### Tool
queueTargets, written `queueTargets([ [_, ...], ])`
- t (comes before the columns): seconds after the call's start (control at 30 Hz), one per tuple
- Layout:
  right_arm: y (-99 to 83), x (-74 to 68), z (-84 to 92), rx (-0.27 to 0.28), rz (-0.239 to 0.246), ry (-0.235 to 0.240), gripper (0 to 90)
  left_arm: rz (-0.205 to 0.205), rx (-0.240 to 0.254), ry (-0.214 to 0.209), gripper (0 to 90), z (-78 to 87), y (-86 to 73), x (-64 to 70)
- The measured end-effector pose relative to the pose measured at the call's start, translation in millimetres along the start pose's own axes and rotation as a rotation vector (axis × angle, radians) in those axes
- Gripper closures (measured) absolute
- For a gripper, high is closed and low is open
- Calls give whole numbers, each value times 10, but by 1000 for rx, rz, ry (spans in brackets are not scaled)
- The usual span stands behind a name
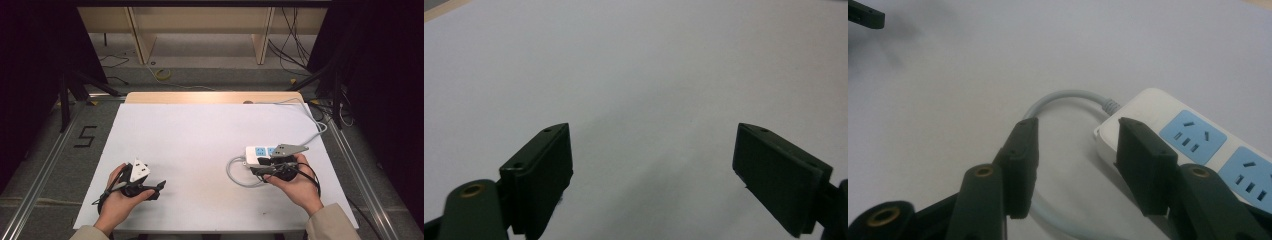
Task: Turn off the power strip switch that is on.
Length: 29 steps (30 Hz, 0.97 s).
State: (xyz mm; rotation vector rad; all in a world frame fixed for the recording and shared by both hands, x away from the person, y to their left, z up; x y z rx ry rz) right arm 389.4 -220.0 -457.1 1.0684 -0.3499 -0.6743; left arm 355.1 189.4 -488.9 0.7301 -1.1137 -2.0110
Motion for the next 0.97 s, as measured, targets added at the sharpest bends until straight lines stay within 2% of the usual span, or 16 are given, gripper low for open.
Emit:
queueTargets([
  [0.53,-118,-50,68,65,4,11,447,-1,-1,-3,160,-1,-1,9],
  [0.97,-127,-50,74,72,14,4,421,3,-3,-3,160,-5,-6,7],
])
Point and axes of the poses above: each handheld gripper's, and its own axes: z roughly backward along the jaws, y roughly out of its top, x roughly to its right, the point moved 3 cm from there along -z, roughly forward along the jaws, and after that the axes turned 12 degrees about x, right-handed, at the moved point
